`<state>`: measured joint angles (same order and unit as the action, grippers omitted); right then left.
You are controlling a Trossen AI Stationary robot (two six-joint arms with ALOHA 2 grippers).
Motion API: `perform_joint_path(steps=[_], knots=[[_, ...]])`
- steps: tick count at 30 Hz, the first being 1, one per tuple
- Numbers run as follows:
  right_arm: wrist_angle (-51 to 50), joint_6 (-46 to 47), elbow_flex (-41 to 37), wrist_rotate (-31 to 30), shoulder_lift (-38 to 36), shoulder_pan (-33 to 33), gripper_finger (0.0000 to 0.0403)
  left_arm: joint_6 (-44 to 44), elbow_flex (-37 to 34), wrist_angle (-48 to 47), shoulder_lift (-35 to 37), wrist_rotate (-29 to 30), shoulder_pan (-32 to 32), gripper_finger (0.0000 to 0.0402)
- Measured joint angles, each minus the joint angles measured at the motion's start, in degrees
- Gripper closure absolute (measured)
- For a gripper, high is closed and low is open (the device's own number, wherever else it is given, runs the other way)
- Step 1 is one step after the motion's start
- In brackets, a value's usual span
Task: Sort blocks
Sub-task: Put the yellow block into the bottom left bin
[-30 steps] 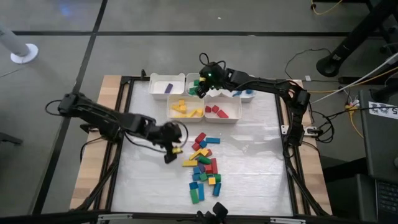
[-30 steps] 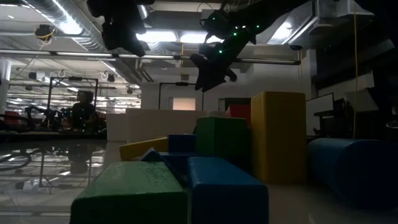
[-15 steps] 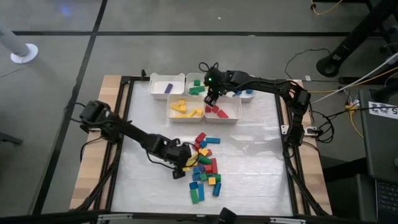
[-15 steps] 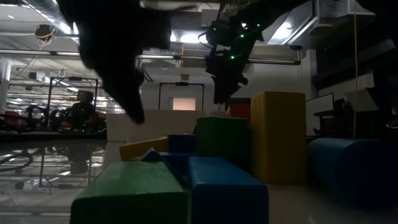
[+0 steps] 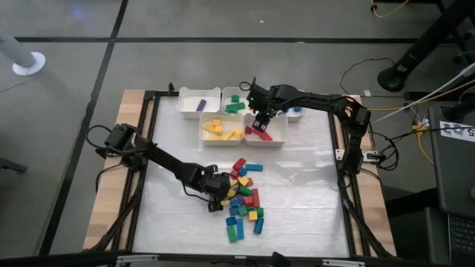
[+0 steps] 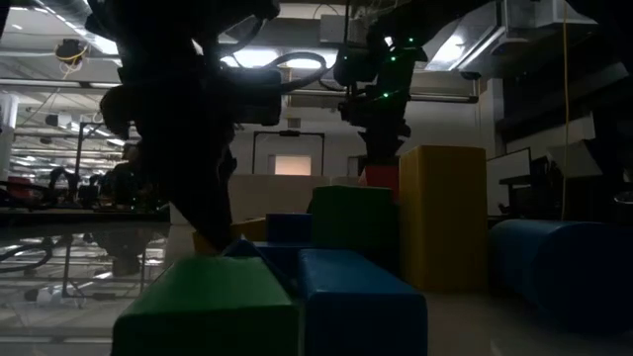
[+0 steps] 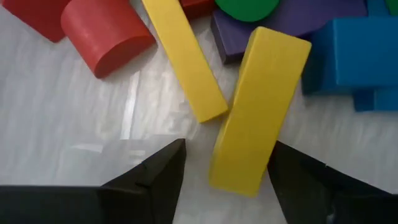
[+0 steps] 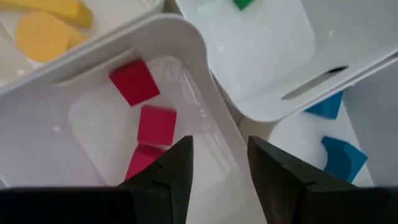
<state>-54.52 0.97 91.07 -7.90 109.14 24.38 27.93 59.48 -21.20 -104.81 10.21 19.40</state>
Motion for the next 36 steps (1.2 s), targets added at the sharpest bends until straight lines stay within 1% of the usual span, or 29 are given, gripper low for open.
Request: perform_joint_path(steps=[3, 8, 9, 13, 15, 21, 24, 26, 31, 36], knots=[[-0.3, 0.0, 0.0, 0.0, 0.0, 0.0, 0.0249, -2.2, 0.0, -0.2, 0.0, -0.5, 0.0, 0.0229], [-0.6, 0.0, 0.0, 0.0, 0.0, 0.0, 0.0249, -3.9, 0.0, -0.4, 0.3, -2.0, -0.1, 0.0309], [-0.6, 0.0, 0.0, 0.0, 0.0, 0.0, 0.0249, -4.0, 0.0, -0.5, 0.4, -2.6, -0.1, 0.0315], [-1.2, 0.0, 0.0, 0.0, 0.0, 0.0, 0.0249, -5.6, 0.0, -1.5, 2.5, -6.0, -0.3, 0.0315], [-1.3, 0.0, 0.0, 1.0, 0.0, 0.0, 0.0249, -7.3, 0.0, -3.2, 4.1, -7.1, -0.7, 0.0315], [-1.4, 0.0, 0.0, 9.3, 0.0, -0.4, 0.0249, -12.4, 0.0, -11.5, 11.6, -7.3, -3.3, 0.0315], [-1.5, 0.2, 0.0, 11.9, 0.0, -1.3, 0.0249, -15.2, 0.0, -15.9, 16.0, -6.7, -5.5, 0.0315], [-1.5, 0.2, 0.0, 12.5, 0.0, -2.6, 0.0249, -17.2, 0.0, -18.5, 19.2, -5.1, -7.2, 0.0315], [-2.4, 0.2, 0.0, 12.7, 0.0, -6.4, 0.0249, -22.7, 0.0, -23.0, 26.0, 1.2, -13.2, 0.0309], [-3.7, 0.2, 0.0, 12.6, 0.0, -11.0, 0.0249, -29.0, 0.0, -24.1, 29.2, 7.2, -20.9, 0.0307]])
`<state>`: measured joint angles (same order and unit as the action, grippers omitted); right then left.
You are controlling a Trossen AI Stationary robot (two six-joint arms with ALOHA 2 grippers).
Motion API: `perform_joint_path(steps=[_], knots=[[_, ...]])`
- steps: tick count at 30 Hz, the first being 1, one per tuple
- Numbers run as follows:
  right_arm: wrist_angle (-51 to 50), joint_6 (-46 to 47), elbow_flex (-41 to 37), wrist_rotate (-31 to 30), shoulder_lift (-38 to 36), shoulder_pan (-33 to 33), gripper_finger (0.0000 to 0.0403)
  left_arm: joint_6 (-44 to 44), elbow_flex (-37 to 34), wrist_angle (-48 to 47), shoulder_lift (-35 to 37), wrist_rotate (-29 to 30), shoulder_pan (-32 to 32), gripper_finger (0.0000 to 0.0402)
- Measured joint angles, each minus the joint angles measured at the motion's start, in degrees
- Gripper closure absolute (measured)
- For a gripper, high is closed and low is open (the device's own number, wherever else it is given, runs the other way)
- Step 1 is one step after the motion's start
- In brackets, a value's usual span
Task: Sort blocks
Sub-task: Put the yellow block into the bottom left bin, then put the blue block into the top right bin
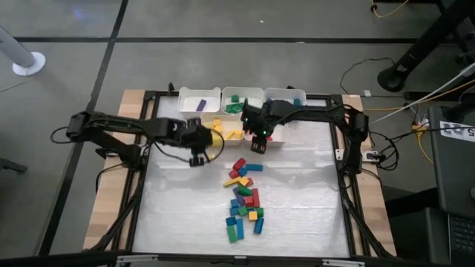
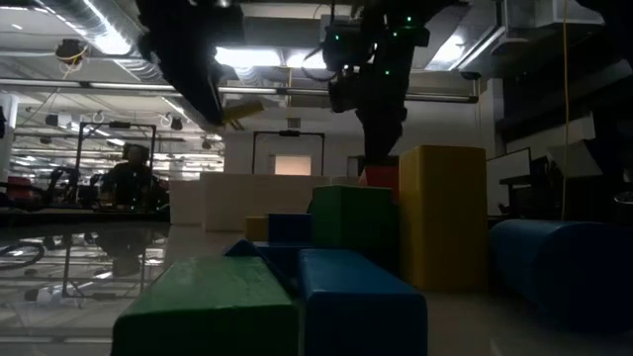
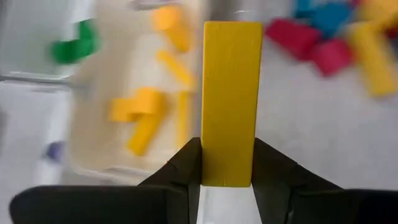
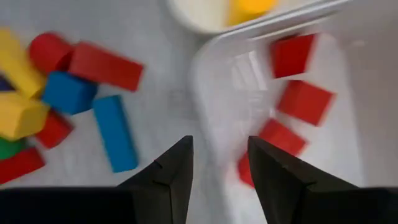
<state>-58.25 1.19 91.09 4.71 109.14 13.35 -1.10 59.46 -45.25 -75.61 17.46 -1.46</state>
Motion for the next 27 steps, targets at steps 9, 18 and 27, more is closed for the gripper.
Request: perform_joint_path(steps=[9, 18, 27], knots=[[-2.4, 4.7, 0.0, -2.5, 0.0, -9.0, 0.0249, -8.8, 0.0, 1.3, -1.5, 0.8, -12.6, 0.0305], [-1.4, 6.4, -1.2, -2.6, 0.0, -16.5, 0.0249, -10.3, 0.0, 3.2, -4.9, 0.8, -16.8, 0.0263], [9.3, 10.5, -9.4, -2.7, 0.4, -18.2, 0.0249, -11.6, 0.0, 5.9, -5.6, 0.7, -17.1, 0.0214]])
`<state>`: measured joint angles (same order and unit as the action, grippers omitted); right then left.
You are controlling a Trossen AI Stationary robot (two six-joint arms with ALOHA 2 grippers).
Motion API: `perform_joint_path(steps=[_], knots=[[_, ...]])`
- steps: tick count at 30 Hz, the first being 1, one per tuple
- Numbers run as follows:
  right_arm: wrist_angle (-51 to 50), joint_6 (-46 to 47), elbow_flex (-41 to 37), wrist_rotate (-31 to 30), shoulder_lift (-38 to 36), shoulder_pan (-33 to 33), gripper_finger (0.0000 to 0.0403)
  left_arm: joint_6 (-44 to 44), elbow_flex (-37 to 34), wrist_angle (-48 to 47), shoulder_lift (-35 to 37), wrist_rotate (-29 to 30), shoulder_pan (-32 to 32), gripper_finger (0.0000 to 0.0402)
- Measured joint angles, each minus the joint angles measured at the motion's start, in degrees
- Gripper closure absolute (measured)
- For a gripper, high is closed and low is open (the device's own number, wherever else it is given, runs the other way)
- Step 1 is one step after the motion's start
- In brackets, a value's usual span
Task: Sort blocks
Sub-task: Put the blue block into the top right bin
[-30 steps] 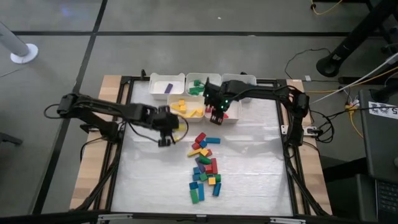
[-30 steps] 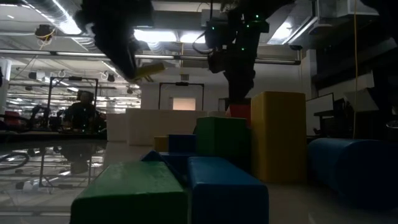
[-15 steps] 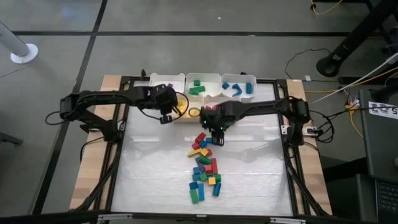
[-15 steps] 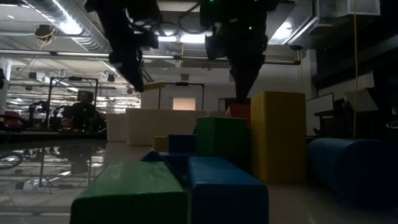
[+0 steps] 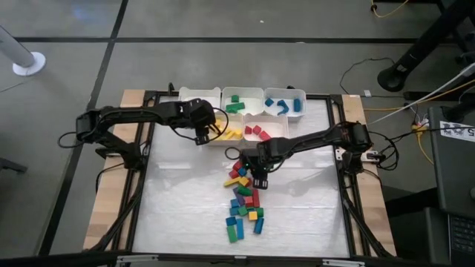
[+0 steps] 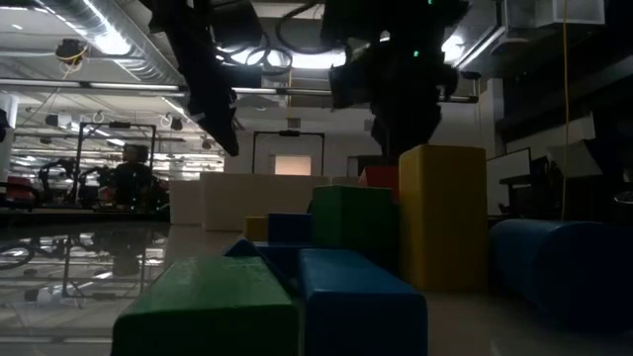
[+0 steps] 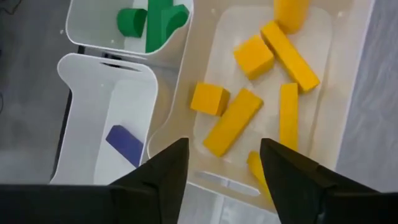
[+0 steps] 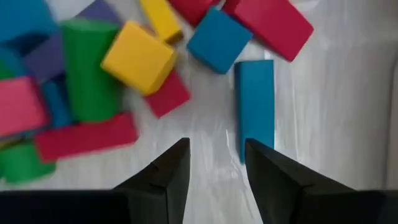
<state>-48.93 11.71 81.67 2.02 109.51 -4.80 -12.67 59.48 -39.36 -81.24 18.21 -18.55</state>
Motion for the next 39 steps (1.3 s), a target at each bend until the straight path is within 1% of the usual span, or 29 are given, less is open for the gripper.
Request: perform_joint_path(steps=[5, 10, 16, 19, 22, 26, 29, 34, 39], knots=[[4.3, 2.6, -4.0, -1.3, 0.0, 1.4, 0.0249, 0.2, 0.0, 0.0, 0.1, 0.0, 0.0, 0.0214], [9.1, 3.4, -8.4, -0.3, 0.0, 2.3, 0.0249, 0.2, 0.0, 0.0, 0.1, 0.0, 0.0, 0.0217], [12.1, 3.5, -10.8, -0.3, -0.4, 2.6, 0.0251, 0.2, 0.0, 0.0, 0.1, 0.0, 0.0, 0.0217], [12.2, 3.5, -10.8, -0.4, -0.4, 2.7, 0.0272, 0.2, 0.0, 0.0, 0.1, 0.0, 0.0, 0.0217], [12.2, 3.5, -10.9, -0.8, -0.3, 2.7, 0.031, 0.2, 0.0, -0.1, 0.1, 0.0, 0.1, 0.0217], [12.8, 3.0, -10.9, -3.3, -0.2, 2.7, 0.0356, 0.9, 0.0, -0.1, 0.1, 0.0, 0.1, 0.0217], [13.1, 3.0, -11.0, -4.5, -0.2, 2.6, 0.0376, 2.1, 0.0, -0.1, 0.1, 0.0, 0.1, 0.0218], [13.8, 3.0, -11.0, -4.7, -0.1, 2.6, 0.0385, 2.4, 0.0, -0.2, 0.1, 0.0, 0.1, 0.0218], [13.8, 3.0, -11.0, -3.3, -0.1, 2.7, 0.0365, 2.6, 0.0, -0.3, 0.1, 0.0, 0.1, 0.0218]])
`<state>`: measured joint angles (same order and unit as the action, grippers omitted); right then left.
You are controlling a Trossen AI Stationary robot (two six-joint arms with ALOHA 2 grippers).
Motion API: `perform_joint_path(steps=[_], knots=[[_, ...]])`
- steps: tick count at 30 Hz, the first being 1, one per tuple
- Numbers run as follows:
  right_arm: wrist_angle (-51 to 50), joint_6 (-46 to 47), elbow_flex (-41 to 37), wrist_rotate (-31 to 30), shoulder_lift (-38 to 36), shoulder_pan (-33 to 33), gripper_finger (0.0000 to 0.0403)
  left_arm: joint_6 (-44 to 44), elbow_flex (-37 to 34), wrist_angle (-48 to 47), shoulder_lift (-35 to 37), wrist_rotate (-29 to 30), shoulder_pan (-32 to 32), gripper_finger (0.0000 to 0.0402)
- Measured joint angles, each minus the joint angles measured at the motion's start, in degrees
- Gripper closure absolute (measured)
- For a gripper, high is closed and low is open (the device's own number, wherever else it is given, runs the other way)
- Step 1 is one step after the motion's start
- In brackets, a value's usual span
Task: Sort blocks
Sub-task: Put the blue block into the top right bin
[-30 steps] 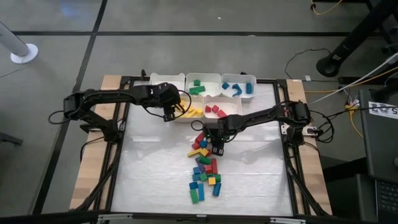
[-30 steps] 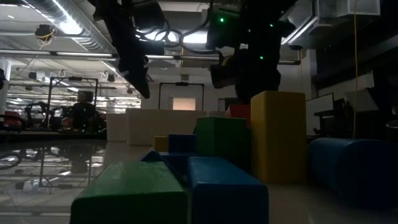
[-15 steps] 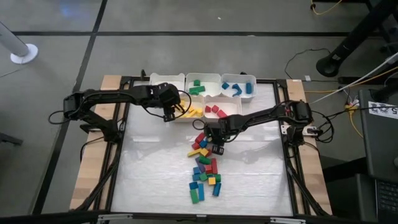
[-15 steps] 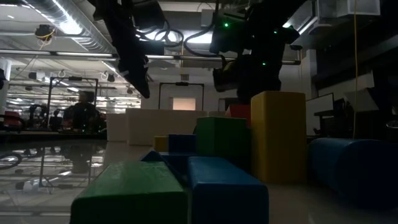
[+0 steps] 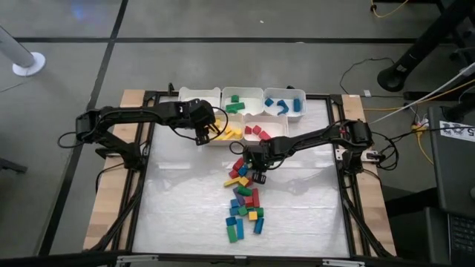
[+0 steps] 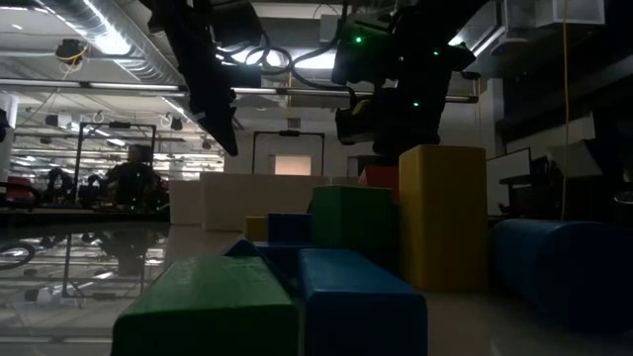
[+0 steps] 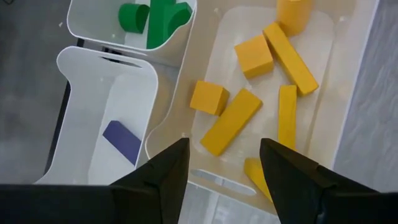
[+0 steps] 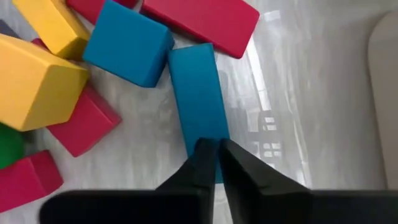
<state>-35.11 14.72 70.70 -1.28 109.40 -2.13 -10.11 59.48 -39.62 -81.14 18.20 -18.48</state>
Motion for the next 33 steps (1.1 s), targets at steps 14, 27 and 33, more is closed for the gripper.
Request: perform_joint_path(steps=[14, 27, 33], knots=[[1.4, 0.2, -0.1, -3.1, 1.8, 0.3, 0.0222, 1.2, 0.0, 0.1, 0.0, 0.0, 0.0, 0.0218], [1.3, 0.0, 0.3, -2.4, 2.5, 0.7, 0.0291, 1.3, 0.0, -0.2, 0.0, -1.7, 0.1, 0.0218], [-7.6, 0.0, 6.4, -1.1, 2.9, 0.9, 0.0349, 1.2, 0.0, -0.2, 0.0, -1.7, 0.1, 0.0218]])
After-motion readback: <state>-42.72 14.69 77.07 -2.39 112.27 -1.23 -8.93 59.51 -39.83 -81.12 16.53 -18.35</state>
